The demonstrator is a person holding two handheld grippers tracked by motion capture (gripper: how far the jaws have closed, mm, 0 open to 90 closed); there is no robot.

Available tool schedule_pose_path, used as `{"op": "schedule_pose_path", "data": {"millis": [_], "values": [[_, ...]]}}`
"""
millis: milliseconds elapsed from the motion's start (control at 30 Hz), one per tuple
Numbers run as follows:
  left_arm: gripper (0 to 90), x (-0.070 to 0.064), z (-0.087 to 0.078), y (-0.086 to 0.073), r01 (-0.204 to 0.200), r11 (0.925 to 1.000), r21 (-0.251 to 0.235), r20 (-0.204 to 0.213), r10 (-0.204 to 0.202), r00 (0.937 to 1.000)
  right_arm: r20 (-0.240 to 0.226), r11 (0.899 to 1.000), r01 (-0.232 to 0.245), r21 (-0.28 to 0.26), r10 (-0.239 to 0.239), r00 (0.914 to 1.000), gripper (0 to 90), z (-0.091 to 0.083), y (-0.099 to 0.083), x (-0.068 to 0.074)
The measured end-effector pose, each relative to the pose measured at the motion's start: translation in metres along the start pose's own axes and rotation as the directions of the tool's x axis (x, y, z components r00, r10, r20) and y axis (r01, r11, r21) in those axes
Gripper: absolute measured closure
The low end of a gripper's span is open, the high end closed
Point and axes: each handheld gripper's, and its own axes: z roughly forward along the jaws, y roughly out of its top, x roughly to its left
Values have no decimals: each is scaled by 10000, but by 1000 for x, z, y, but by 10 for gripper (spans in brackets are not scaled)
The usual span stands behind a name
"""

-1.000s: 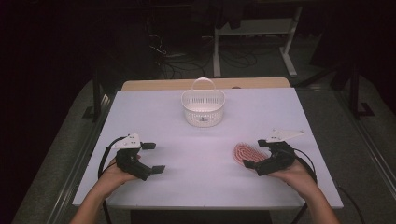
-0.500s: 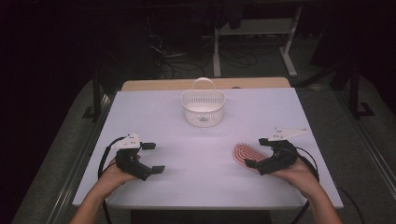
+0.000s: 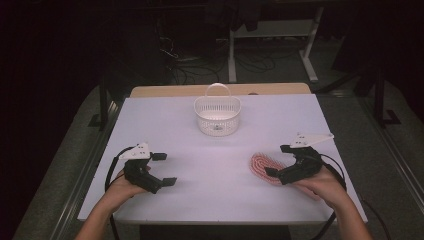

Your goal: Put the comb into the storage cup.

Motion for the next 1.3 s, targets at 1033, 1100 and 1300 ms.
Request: {"op": "schedule_pose_path", "data": {"millis": [1033, 1100, 1300], "values": [[0, -1, -1, 1, -29, 10000, -41, -25, 28, 10000, 434, 9982, 291, 523, -314, 9986, 4, -13, 17, -28], [0, 0, -1, 1, -30, 10000, -36, -32, 29, 10000, 460, 9981, 308, 531, -333, 9984, 4, -14, 16, -28], [0, -1, -2, 1, -35, 10000, -46, -34, 35, 10000, 502, 9972, 349, 663, -383, 9980, 4, -20, 13, -27]]}}
